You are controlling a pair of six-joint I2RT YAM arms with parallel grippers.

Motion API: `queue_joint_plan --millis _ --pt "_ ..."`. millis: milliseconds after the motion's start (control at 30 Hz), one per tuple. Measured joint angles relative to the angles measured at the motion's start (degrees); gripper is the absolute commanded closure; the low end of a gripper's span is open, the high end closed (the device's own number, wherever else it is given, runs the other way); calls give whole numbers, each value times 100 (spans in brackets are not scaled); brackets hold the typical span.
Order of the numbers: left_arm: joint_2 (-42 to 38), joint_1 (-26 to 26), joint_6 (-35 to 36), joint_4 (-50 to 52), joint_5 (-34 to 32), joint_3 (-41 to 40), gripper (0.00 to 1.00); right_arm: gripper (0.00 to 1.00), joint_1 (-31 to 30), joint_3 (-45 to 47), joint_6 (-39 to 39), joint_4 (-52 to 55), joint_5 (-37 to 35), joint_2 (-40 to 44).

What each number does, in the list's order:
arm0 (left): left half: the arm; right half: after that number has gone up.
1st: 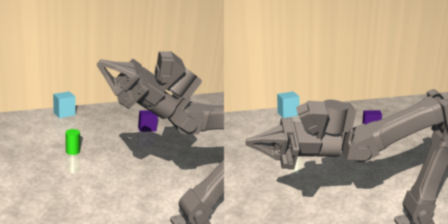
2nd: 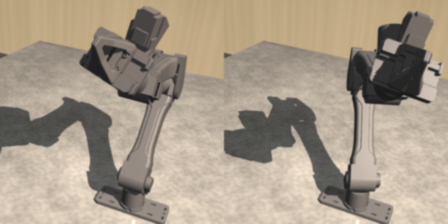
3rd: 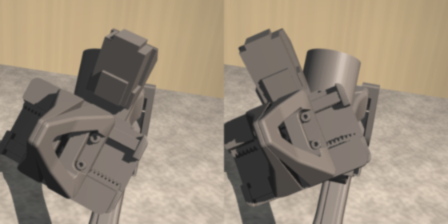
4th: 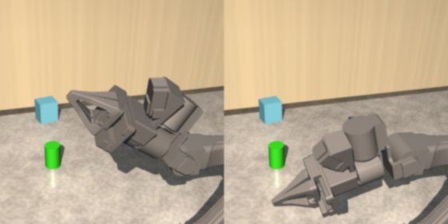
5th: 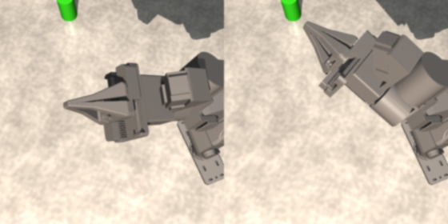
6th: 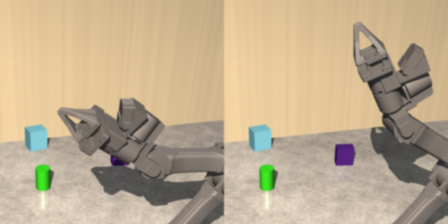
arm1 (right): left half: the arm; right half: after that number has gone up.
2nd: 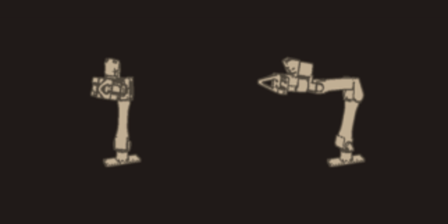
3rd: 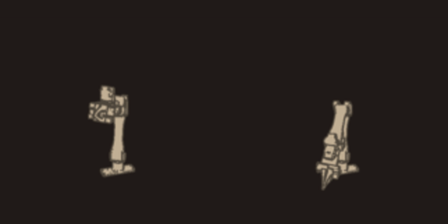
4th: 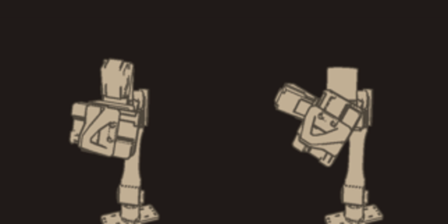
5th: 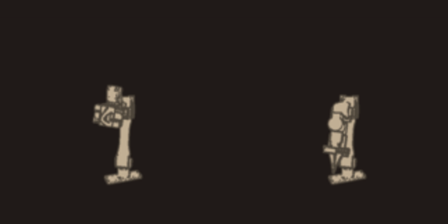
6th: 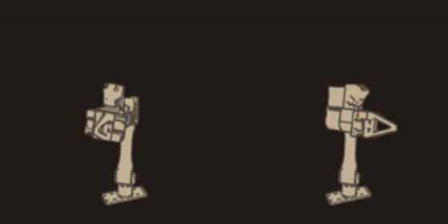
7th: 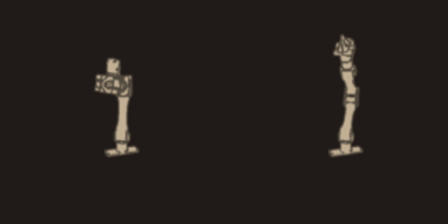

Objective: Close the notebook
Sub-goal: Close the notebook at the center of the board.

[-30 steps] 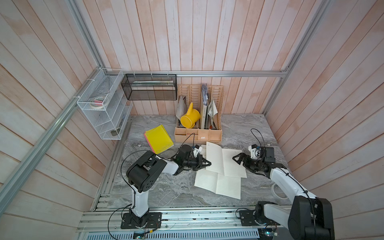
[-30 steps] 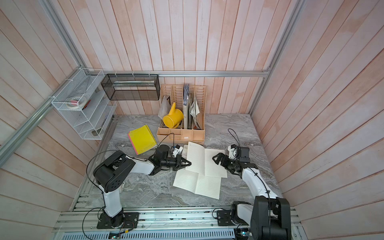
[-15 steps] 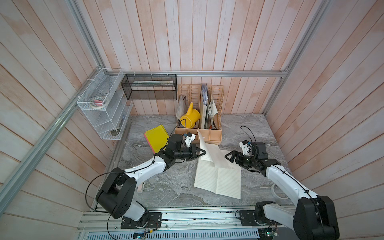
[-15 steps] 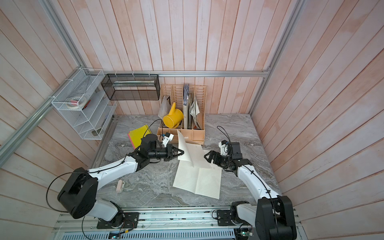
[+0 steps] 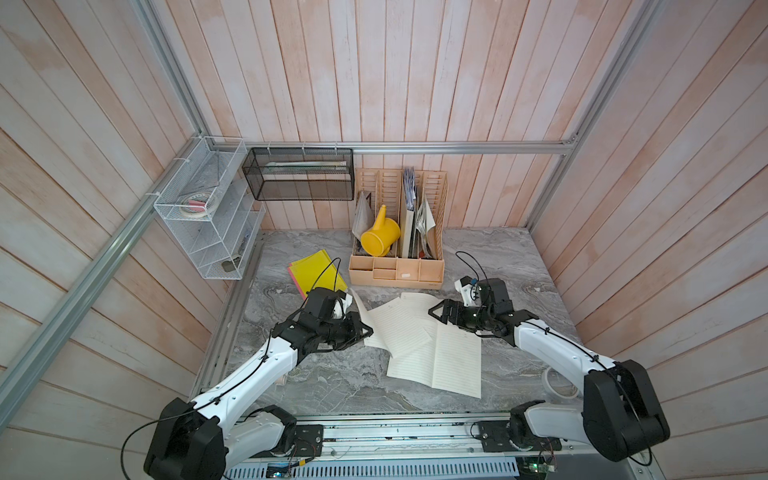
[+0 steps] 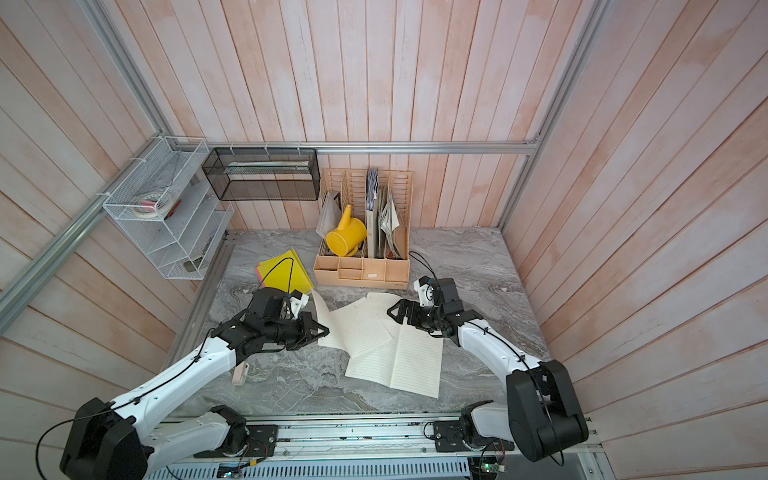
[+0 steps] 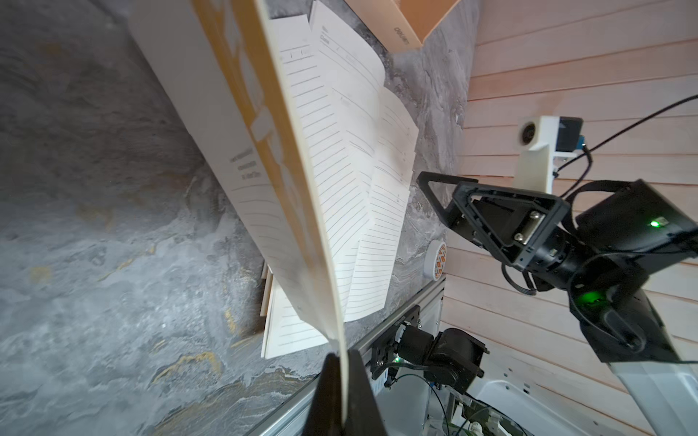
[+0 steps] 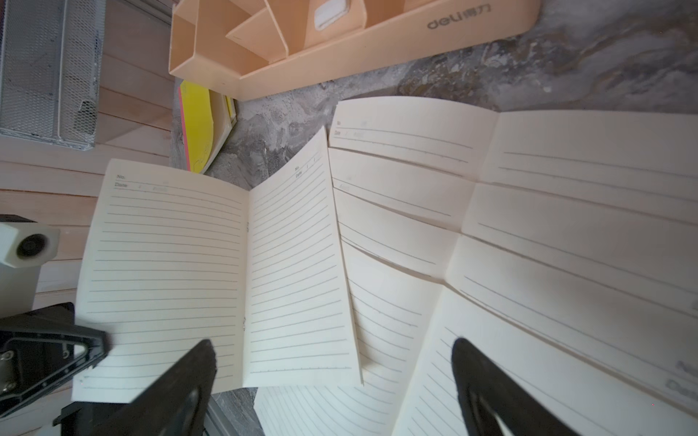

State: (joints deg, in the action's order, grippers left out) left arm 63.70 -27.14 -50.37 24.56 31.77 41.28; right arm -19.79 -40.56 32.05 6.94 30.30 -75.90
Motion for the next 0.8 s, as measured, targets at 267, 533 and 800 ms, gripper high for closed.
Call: queue_joint_plan --millis 267,533,800 --pt "-807 348 195 1147 -317 -90 100 2 -529 -74 271 -498 127 -369" --pt "-1152 651 472 2127 -533 -155 100 2 -1283 -229 599 -992 251 -1012" --pt "-1377 756 649 2826 -664 -131 100 2 -1921 -691 837 -1469 361 -1602"
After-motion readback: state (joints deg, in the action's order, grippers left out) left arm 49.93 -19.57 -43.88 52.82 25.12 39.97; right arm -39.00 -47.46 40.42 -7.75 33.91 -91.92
